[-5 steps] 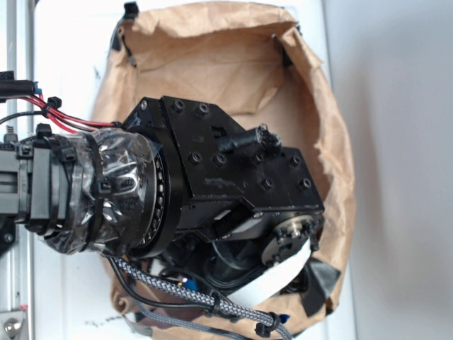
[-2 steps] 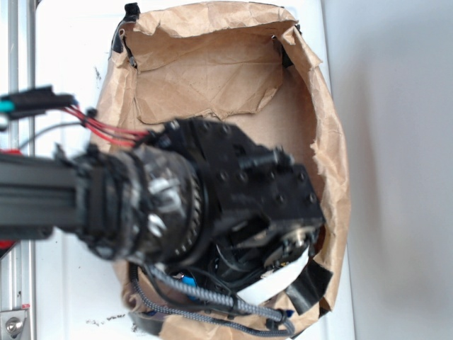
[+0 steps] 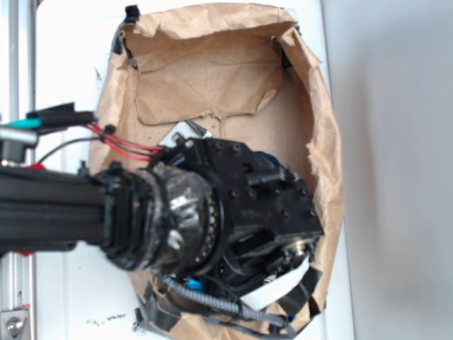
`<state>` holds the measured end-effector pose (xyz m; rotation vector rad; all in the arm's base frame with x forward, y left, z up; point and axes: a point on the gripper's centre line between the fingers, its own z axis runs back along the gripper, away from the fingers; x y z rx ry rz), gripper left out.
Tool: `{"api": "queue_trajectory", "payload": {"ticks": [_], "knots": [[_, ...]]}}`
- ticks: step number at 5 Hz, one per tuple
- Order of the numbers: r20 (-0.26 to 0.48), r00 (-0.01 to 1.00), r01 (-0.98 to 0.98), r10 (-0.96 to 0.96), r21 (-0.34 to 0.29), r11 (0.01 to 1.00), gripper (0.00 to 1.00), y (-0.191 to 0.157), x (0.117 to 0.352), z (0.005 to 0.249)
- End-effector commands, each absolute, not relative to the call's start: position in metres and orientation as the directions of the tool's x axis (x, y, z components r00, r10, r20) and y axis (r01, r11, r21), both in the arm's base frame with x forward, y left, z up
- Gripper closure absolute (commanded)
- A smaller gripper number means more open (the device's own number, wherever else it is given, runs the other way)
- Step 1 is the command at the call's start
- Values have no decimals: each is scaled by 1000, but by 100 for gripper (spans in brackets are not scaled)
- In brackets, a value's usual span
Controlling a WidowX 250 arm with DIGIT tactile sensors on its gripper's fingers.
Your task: Grab the blue ball.
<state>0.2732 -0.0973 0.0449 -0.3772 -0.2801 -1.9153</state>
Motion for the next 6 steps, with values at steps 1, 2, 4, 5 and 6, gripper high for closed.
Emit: {"api": "queue_trajectory", "payload": {"ticks": [1, 2, 4, 5, 6], "knots": [[394, -330, 941, -858, 65, -332, 100, -94, 268, 65], [395, -310, 950, -865, 87, -301, 100, -89, 267, 75], [397, -87, 982, -914, 191, -10, 100, -59, 266, 124], [324, 130, 945, -937, 246, 216, 100, -51, 266, 143], [261, 372, 874, -891, 224, 430, 100, -56, 268, 154]]}}
